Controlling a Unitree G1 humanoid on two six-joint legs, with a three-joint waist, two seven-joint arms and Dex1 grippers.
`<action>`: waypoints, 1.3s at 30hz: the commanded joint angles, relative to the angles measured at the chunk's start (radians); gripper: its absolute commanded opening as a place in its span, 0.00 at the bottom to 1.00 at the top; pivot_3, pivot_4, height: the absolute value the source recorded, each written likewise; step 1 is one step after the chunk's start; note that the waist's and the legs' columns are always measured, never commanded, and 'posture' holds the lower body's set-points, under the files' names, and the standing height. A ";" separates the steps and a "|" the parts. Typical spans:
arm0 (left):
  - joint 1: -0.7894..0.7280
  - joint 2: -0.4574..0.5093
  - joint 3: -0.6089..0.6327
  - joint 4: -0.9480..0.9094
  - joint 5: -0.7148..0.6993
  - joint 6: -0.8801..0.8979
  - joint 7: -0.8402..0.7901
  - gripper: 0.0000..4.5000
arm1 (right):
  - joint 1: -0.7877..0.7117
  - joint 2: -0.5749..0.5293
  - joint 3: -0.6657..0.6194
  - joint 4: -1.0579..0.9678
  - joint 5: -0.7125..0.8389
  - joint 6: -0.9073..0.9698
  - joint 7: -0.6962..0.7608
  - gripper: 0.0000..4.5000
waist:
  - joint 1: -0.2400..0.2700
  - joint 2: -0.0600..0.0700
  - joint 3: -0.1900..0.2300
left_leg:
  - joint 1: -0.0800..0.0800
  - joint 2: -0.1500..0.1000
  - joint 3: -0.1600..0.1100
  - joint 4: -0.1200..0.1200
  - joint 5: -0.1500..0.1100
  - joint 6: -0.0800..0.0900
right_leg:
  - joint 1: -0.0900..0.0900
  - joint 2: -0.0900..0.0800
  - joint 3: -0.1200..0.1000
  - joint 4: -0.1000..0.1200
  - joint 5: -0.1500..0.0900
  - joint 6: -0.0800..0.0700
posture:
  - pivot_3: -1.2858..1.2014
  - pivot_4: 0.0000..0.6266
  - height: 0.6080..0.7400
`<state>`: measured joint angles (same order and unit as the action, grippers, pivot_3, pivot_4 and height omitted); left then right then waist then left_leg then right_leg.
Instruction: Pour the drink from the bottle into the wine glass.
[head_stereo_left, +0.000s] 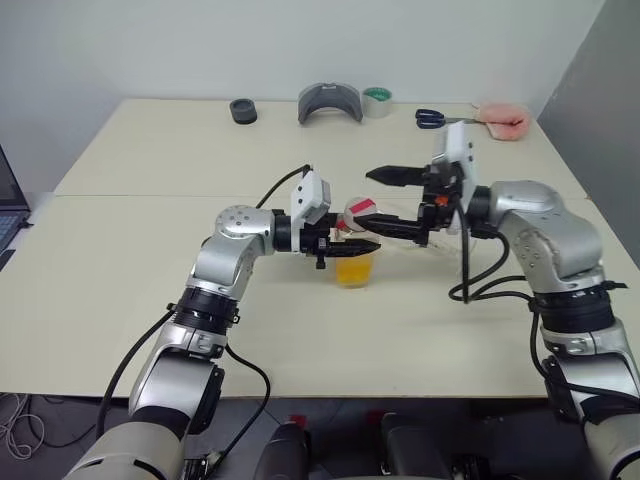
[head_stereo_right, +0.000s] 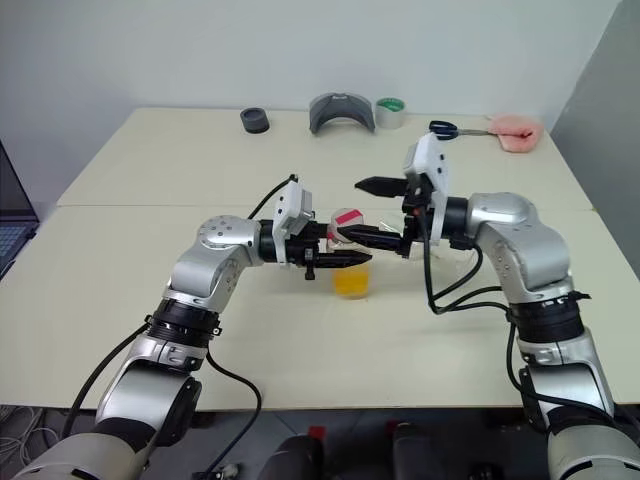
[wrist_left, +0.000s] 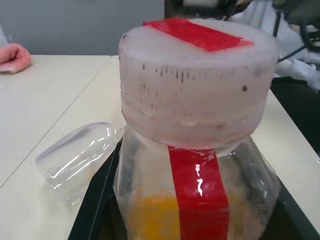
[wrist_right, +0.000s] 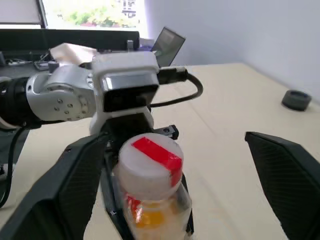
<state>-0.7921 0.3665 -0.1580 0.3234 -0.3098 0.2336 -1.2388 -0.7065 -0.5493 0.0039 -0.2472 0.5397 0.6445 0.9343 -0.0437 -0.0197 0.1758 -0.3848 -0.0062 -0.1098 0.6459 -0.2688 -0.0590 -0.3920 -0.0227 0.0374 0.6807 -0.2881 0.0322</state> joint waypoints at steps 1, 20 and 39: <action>-0.014 -0.011 0.020 -0.003 -0.002 -0.029 0.019 0.40 | 0.102 0.005 -0.071 -0.250 0.043 0.094 -0.171 1.00 | 0.005 0.000 0.000 | 0.000 0.000 0.000 0.000 0.000 0.000 | 0.000 0.000 0.000 0.000 0.000 0.000 | 0.52 0.24 1.00; -0.051 -0.040 0.024 0.077 0.021 -0.054 0.064 0.40 | 0.238 0.326 0.140 -0.422 -0.194 0.216 -0.765 1.00 | -0.004 0.000 0.000 | 0.001 0.000 0.001 0.000 0.000 0.000 | 0.000 0.002 0.001 0.001 0.000 0.000 | 0.52 0.24 1.00; -0.064 -0.044 0.026 0.087 0.027 -0.054 0.053 0.40 | 0.210 0.391 0.147 -0.351 -0.218 0.184 -0.761 1.00 | -0.007 0.000 0.000 | 0.001 0.000 0.001 0.000 0.000 0.000 | 0.000 0.003 0.001 0.001 0.000 0.000 | 0.52 0.24 1.00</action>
<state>-0.8234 0.3226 -0.1506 0.4285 -0.2729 0.2044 -1.1790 -0.4837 -0.1652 0.1594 -0.5796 0.3261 0.8500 0.1720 -0.0510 -0.0196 0.1758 -0.3835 -0.0066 -0.1084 0.6458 -0.2687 -0.0589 -0.3924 -0.0201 0.0384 0.6821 -0.2881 0.0323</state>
